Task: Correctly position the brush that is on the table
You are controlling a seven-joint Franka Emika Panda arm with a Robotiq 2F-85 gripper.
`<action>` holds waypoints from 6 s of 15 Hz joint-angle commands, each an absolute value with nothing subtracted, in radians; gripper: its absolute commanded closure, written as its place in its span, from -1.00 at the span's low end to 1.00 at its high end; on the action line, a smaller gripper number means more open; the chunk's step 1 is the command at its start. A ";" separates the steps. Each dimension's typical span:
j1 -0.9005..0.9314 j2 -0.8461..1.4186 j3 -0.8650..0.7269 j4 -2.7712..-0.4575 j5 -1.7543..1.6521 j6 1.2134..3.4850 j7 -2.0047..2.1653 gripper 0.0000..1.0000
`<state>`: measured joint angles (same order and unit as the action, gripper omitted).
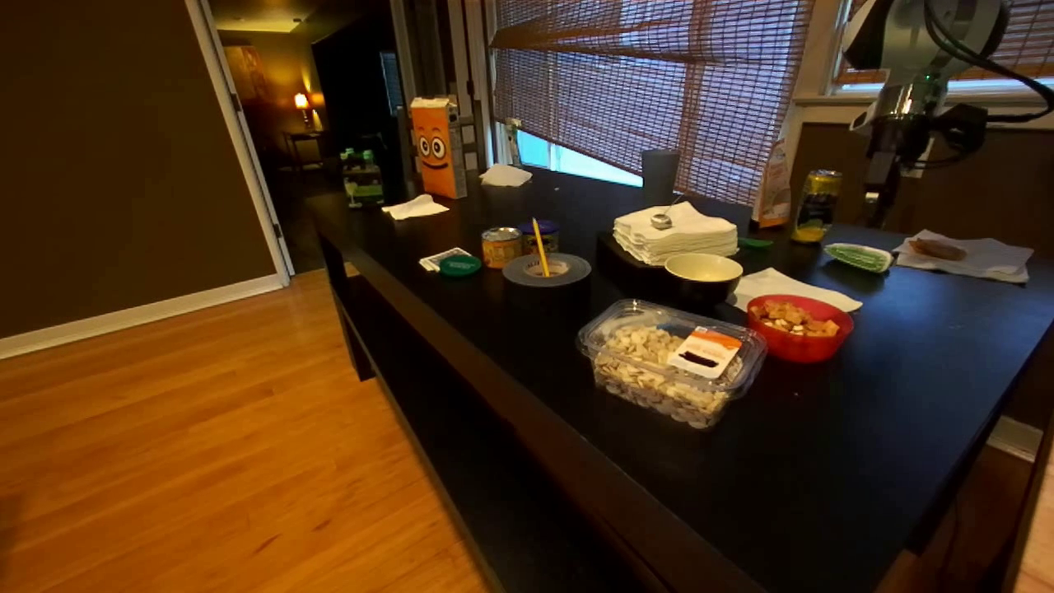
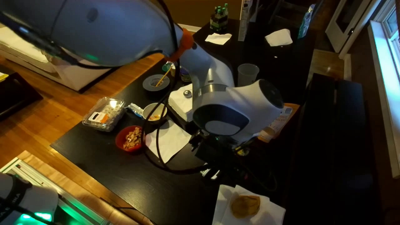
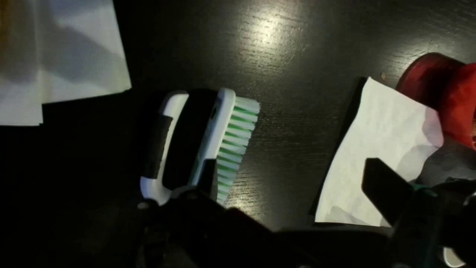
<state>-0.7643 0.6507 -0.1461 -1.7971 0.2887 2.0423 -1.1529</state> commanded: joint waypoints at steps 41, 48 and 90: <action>-0.994 1.060 -0.031 -1.272 0.300 1.856 -1.156 -1.00; -0.975 1.069 -0.038 -1.288 0.285 1.894 -1.147 -1.00; -0.552 0.497 -0.259 -2.138 -0.040 2.885 -0.905 0.89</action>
